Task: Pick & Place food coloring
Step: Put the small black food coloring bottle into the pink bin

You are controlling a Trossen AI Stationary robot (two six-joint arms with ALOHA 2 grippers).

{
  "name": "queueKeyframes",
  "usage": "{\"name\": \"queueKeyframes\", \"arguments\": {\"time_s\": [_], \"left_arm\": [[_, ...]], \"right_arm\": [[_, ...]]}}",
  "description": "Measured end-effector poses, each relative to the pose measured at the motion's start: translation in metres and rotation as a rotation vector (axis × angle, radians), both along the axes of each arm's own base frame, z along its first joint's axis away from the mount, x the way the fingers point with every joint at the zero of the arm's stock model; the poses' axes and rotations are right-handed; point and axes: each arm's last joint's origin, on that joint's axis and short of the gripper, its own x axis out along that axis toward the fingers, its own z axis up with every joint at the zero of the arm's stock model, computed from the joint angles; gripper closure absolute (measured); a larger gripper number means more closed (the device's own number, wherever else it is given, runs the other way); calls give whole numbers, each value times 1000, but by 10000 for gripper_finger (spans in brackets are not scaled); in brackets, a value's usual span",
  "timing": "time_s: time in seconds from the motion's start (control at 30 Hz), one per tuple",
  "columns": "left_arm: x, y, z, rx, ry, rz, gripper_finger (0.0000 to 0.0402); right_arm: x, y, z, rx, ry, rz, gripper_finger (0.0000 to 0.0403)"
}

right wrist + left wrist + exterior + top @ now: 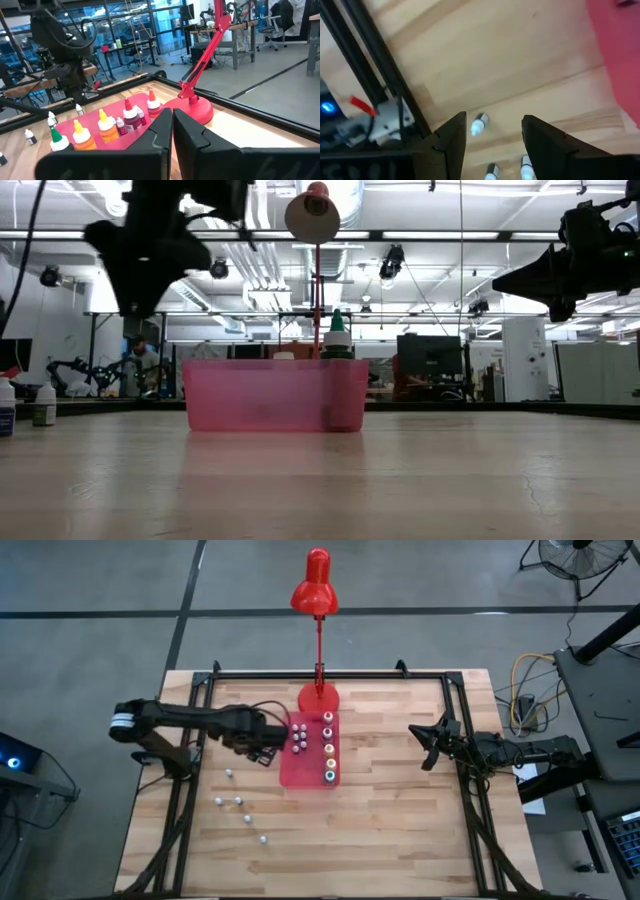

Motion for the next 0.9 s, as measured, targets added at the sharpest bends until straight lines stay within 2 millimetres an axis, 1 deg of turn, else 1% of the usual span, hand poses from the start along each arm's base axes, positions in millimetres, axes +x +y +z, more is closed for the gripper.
{"name": "queueKeyframes", "arguments": {"time_s": [0.17,0.37,0.57,0.8,0.9], "left_arm": [[-26,-5,-14,-36,-27,92,238],[-47,-9,-37,-85,-43,155,239],[-57,-9,-61,-94,-61,197,239],[-64,-11,-89,-147,-97,241,239],[-67,-11,-97,-155,-97,249,239]], "right_arm": [[0,0,0,0,0,0,394],[0,0,0,0,0,0,394],[0,0,0,0,0,0,394],[0,0,0,0,1,0,394],[0,0,0,0,0,0,394]]}}
